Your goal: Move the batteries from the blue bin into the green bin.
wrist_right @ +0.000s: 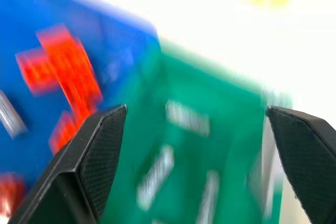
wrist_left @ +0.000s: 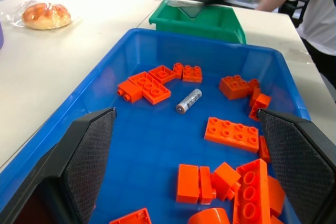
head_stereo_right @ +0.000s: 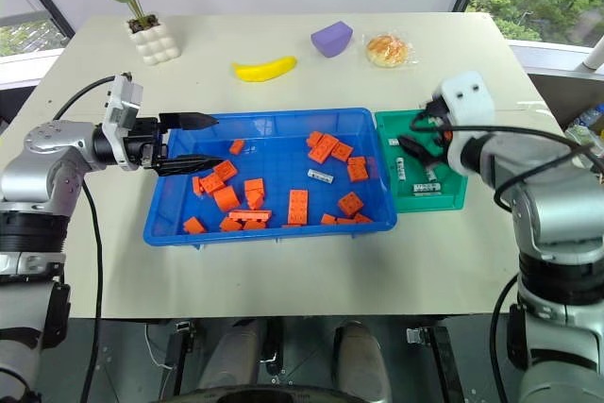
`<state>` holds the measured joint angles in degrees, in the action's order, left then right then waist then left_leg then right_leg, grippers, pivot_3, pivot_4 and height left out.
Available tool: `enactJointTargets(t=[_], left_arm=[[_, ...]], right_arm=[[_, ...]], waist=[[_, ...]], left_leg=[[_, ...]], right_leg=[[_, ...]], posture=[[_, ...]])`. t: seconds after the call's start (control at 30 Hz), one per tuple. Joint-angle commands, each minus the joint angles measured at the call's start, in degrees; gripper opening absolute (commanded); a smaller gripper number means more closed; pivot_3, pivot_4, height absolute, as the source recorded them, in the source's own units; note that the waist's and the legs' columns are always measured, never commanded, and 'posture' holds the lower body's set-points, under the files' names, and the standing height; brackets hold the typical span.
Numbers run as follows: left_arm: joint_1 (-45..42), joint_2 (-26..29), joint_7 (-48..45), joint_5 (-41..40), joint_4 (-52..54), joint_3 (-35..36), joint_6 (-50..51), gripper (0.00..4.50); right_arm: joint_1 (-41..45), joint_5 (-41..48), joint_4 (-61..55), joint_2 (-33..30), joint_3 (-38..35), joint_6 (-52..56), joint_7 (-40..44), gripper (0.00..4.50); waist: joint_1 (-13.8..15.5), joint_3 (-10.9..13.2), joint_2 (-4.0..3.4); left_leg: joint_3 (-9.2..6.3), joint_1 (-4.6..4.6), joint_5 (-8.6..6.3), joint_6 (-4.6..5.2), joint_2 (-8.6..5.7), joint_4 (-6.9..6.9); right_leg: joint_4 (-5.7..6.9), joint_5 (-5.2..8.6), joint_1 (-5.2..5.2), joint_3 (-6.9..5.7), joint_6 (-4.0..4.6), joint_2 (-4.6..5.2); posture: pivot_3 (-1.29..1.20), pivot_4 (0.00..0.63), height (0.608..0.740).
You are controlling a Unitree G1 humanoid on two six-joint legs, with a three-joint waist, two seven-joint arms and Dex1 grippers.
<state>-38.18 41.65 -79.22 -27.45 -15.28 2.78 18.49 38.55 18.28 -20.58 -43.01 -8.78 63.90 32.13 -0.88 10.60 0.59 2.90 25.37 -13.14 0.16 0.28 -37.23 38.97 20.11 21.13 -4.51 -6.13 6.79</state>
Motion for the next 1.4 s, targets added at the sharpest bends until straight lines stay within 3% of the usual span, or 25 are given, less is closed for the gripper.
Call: enactJointTargets(t=[0.03, 0.27, 0.6, 1.07, 1.4], left_arm=[[1.7, -0.3, 2.1, 1.5, 2.8, 1.2, -3.9, 4.50], [8.0, -0.5, 5.1, 0.4, 9.6, 2.2, -3.8, 4.50], [12.0, 1.3, 7.7, -1.3, 17.4, 3.2, 0.8, 4.50], [13.1, 2.0, 10.2, -2.1, 19.9, 4.4, 1.5, 4.50], [13.6, 2.0, 11.3, -2.4, 21.3, 5.3, 2.0, 4.50]], right_arm=[[2.2, 2.4, 2.9, -1.3, 1.8, -5.9, 6.1, 4.42], [2.3, 5.6, 7.1, -2.9, 8.4, -10.1, 17.1, 4.42], [3.8, 3.9, 13.8, -0.5, 16.4, -16.8, 23.7, 4.42], [3.6, -0.3, 19.5, 7.7, 22.9, -22.8, 23.9, 4.42], [2.3, -4.6, 25.3, 9.0, 25.2, -28.1, 25.1, 4.42]], waist=[[0.1, 0.0, 0.01], [0.2, 0.0, 0.04], [0.3, 0.0, 0.04], [0.3, 0.0, 0.04], [0.2, 0.0, 0.04]], left_leg=[[-0.02, 0.00, 0.00, 0.00, 0.00, 0.00], [-0.08, 0.01, -0.01, 0.03, -0.01, -0.09], [-0.10, -0.01, -0.01, 0.02, -0.01, -0.12], [-0.11, -0.02, -0.01, 0.02, -0.01, -0.15], [-0.10, -0.02, -0.01, 0.02, -0.01, -0.15]], right_leg=[[0.01, 0.00, -0.03, 0.00, 0.00, 0.00], [0.00, 0.00, -0.17, -0.02, 0.00, 0.01], [0.00, 0.00, -0.18, -0.02, 0.00, 0.01], [0.01, 0.00, -0.18, -0.04, 0.00, 0.00], [0.01, 0.00, -0.17, -0.04, 0.00, 0.00]], posture=[[0.00, 0.150, 0.739], [0.00, 0.150, 0.739], [0.00, 0.150, 0.739], [0.00, 0.150, 0.739], [0.00, 0.150, 0.739]])
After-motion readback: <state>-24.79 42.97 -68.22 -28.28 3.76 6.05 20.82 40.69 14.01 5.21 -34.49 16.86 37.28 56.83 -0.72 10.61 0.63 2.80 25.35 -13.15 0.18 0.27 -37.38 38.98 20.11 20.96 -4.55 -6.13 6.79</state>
